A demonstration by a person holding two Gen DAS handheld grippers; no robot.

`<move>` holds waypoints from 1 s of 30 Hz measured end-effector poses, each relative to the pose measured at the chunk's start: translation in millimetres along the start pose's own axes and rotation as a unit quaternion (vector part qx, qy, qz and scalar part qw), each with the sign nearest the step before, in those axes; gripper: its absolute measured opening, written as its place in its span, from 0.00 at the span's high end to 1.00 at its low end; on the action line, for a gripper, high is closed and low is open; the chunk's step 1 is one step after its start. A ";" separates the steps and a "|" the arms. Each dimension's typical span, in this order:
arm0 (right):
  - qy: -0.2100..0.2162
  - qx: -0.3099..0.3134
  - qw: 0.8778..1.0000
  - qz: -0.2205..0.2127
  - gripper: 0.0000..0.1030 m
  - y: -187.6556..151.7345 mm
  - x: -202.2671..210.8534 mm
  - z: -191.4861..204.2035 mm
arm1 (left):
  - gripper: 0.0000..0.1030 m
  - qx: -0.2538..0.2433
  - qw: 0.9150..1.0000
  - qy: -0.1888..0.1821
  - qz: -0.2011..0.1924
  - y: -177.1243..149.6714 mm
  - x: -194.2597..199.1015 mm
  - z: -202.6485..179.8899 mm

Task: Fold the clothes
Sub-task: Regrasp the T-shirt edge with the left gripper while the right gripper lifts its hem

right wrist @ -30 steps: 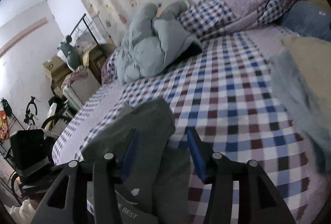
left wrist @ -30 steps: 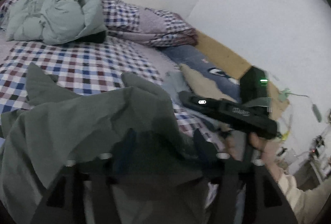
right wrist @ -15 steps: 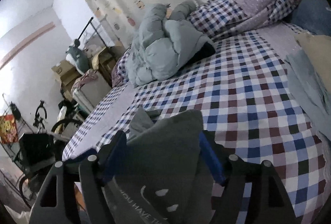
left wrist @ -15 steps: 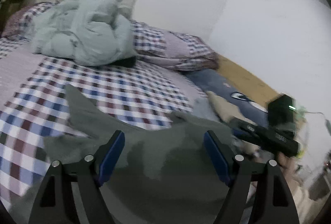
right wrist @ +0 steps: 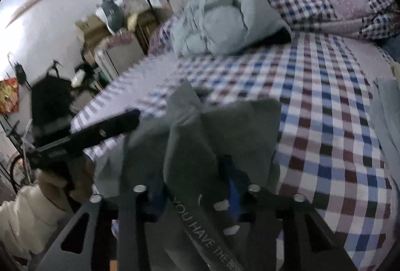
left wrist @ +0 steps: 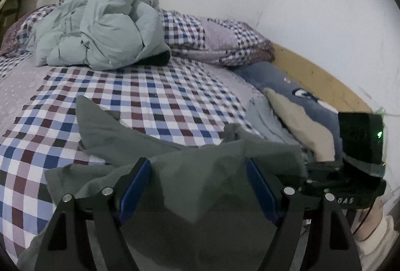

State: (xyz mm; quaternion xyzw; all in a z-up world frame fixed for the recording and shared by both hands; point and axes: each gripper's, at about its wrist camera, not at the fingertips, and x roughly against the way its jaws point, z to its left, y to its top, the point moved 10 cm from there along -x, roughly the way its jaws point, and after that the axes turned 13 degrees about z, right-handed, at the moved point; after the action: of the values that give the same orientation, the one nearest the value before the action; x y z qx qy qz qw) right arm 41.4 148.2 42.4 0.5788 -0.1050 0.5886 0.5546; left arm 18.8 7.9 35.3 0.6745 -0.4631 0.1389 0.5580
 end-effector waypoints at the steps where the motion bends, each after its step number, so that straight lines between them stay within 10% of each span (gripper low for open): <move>1: -0.004 0.000 1.000 0.005 0.79 -2.5 -1.9 -2.1 | 0.20 -0.006 1.000 0.002 0.001 -0.4 -0.8 -2.4; 11: 0.063 0.107 0.992 -0.019 0.94 -23.8 35.0 36.0 | 0.20 -0.061 0.998 -0.010 -0.005 -2.9 4.4 -29.1; 22: 0.111 0.224 0.966 0.060 0.92 -73.0 19.5 81.7 | 0.21 -0.022 0.995 -0.096 -0.001 -10.9 22.6 -45.2; 27: 0.116 0.247 0.958 0.085 0.79 -86.8 10.0 91.9 | 0.70 -0.047 0.997 -0.039 0.046 -24.2 2.6 -47.3; 30: 0.143 0.242 0.956 0.087 0.52 -86.7 14.5 91.5 | 0.77 -0.056 0.996 -0.024 0.061 -33.7 -3.4 -47.6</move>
State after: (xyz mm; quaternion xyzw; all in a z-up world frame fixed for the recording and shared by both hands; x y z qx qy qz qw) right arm 164.4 117.3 37.2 0.5943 0.0709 0.7185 0.3543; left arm 59.0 49.7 28.0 0.6160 -0.5235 0.1298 0.5741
